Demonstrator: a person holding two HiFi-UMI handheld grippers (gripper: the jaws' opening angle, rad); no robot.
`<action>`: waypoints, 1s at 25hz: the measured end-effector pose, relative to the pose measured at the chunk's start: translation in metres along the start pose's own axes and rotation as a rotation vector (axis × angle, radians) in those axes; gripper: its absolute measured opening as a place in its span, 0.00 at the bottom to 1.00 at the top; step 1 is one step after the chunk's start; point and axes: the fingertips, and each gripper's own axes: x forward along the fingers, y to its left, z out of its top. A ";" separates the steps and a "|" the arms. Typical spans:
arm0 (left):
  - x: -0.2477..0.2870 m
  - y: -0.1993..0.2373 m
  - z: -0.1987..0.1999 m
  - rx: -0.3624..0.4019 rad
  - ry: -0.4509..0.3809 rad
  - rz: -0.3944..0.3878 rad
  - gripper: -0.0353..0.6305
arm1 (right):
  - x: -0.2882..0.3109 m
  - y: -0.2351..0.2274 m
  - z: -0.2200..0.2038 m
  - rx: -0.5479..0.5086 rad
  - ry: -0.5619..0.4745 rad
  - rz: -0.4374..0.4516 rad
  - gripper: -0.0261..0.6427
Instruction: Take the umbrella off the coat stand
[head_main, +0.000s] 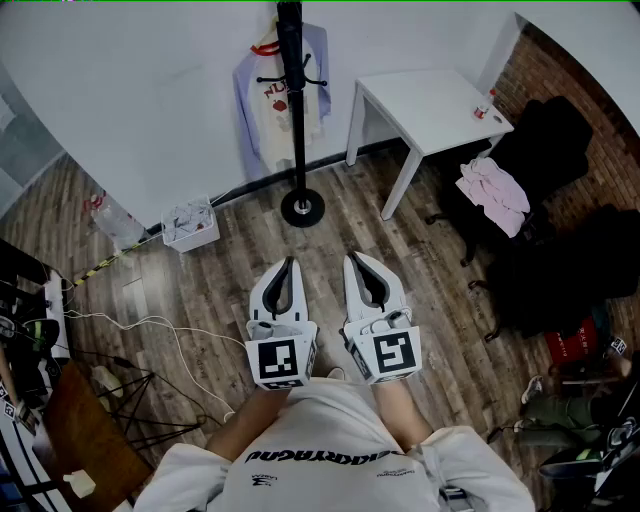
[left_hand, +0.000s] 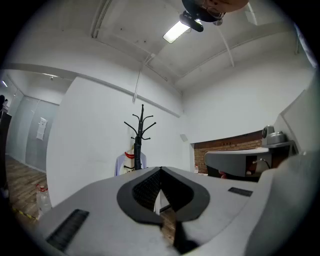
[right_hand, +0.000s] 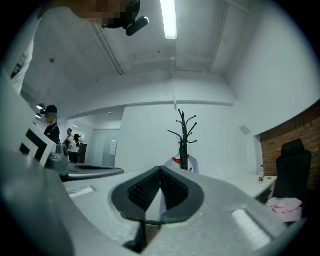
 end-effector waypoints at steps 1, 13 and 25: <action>0.000 -0.003 -0.001 0.001 0.002 0.006 0.05 | -0.002 -0.004 0.000 0.016 -0.002 -0.001 0.03; -0.016 -0.042 -0.029 0.080 0.048 0.032 0.05 | -0.028 -0.035 -0.028 0.049 0.033 0.015 0.04; 0.039 0.006 -0.043 0.037 0.052 0.077 0.05 | 0.044 -0.049 -0.052 0.048 0.065 0.023 0.03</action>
